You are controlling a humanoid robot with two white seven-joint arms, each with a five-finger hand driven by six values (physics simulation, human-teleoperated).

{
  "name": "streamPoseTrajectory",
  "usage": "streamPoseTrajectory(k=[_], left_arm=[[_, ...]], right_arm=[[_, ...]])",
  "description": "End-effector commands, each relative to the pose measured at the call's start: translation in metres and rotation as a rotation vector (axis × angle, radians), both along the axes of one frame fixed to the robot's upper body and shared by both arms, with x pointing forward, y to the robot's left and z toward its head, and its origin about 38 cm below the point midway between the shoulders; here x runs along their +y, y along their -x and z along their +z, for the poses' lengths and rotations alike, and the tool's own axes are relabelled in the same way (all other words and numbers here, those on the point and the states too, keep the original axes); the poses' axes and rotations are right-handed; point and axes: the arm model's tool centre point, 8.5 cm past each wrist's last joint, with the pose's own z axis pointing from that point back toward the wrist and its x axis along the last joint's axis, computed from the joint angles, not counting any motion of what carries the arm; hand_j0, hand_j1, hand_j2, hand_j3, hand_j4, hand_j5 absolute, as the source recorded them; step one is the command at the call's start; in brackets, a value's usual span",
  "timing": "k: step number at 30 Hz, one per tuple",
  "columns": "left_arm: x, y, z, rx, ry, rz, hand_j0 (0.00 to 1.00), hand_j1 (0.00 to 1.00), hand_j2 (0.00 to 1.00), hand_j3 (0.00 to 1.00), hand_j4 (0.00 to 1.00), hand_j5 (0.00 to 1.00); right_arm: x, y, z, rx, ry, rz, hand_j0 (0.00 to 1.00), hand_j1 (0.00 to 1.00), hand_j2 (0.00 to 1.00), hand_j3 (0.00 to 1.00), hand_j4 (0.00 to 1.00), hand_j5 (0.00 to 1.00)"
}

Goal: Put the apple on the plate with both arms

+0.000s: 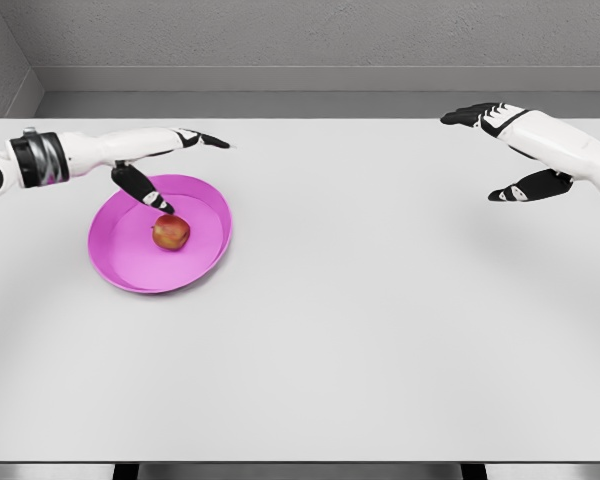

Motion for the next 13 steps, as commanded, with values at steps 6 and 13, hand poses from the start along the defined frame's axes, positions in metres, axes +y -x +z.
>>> streamPoseTrajectory(k=[6,13], left_arm=[[0.055,-0.013,0.002,0.017,0.064,0.186,1.0,1.0,1.0,1.0,1.0,1.0],[0.068,-0.013,-0.004,0.037,0.062,0.227,1.0,1.0,1.0,1.0,1.0,1.0]], right_arm=[[0.0,0.0,0.001,0.001,-0.007,-0.001,1.0,1.0,1.0,1.0,1.0,1.0],[-0.001,0.001,-0.001,0.006,-0.007,-0.001,1.0,1.0,1.0,1.0,1.0,1.0]])
